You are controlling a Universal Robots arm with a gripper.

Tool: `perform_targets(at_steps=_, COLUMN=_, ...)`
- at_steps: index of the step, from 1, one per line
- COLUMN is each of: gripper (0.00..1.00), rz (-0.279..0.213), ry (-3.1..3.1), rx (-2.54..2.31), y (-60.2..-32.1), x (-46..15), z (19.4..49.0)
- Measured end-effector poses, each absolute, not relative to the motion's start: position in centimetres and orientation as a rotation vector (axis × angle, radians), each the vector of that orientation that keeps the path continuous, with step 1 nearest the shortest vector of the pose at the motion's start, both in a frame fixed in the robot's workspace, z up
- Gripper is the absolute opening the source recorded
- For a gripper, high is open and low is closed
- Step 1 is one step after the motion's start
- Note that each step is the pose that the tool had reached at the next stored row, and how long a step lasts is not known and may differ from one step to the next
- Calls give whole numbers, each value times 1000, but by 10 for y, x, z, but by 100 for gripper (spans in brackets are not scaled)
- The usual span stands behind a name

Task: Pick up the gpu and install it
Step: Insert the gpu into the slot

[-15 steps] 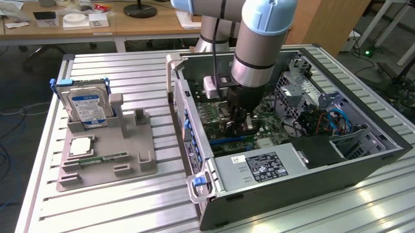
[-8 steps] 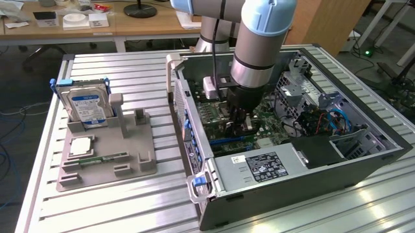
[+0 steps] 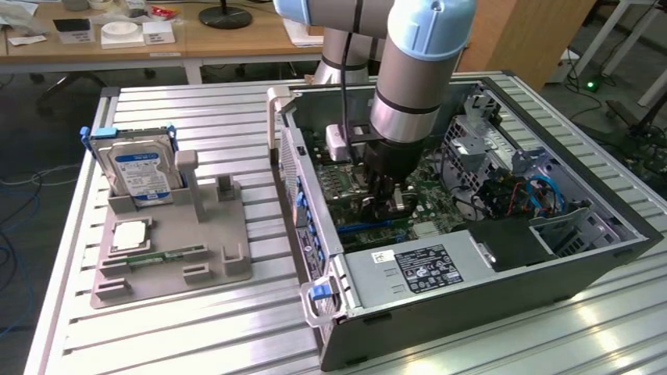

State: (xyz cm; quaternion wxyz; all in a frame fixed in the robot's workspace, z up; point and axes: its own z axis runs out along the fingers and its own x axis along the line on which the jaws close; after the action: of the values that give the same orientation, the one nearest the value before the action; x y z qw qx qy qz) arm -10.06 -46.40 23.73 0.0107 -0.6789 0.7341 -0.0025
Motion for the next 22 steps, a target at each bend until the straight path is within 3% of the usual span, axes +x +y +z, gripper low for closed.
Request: perform_targets(at_steps=22, gripper=28, rz=-7, ry=2291, rx=-2118, y=-464, x=-101, z=233)
